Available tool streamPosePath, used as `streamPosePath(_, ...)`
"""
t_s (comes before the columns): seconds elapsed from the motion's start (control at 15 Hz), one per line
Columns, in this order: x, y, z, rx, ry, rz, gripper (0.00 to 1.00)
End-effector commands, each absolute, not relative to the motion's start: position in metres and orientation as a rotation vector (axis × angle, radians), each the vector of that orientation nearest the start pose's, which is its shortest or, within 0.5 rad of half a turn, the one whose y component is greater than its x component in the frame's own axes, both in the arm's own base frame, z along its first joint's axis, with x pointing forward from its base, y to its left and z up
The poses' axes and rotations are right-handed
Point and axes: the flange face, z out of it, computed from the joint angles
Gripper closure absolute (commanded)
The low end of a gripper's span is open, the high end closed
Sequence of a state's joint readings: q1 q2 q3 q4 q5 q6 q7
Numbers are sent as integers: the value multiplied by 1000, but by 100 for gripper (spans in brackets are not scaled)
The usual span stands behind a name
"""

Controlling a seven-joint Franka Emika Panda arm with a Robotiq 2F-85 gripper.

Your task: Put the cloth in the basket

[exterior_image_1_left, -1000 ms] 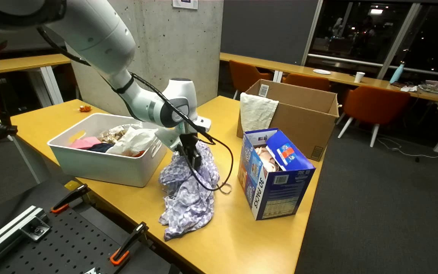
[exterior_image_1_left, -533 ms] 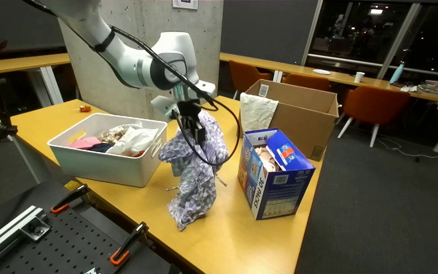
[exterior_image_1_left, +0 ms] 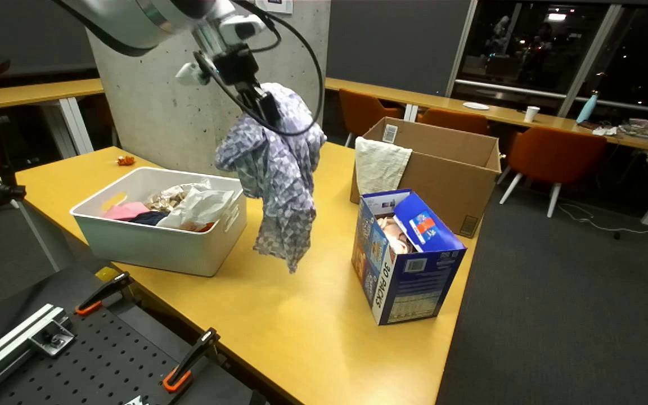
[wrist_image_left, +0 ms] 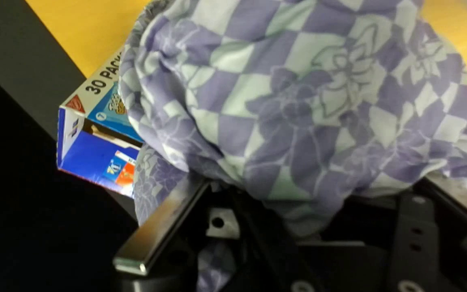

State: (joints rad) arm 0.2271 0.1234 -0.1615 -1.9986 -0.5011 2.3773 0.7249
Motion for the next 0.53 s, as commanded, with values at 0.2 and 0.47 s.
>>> streamPosePath(0.2, 568, 214, 467, -3449, 247, -844, 100)
streamPosePath(0.47, 582, 301, 414, -3484, -91, -739, 100)
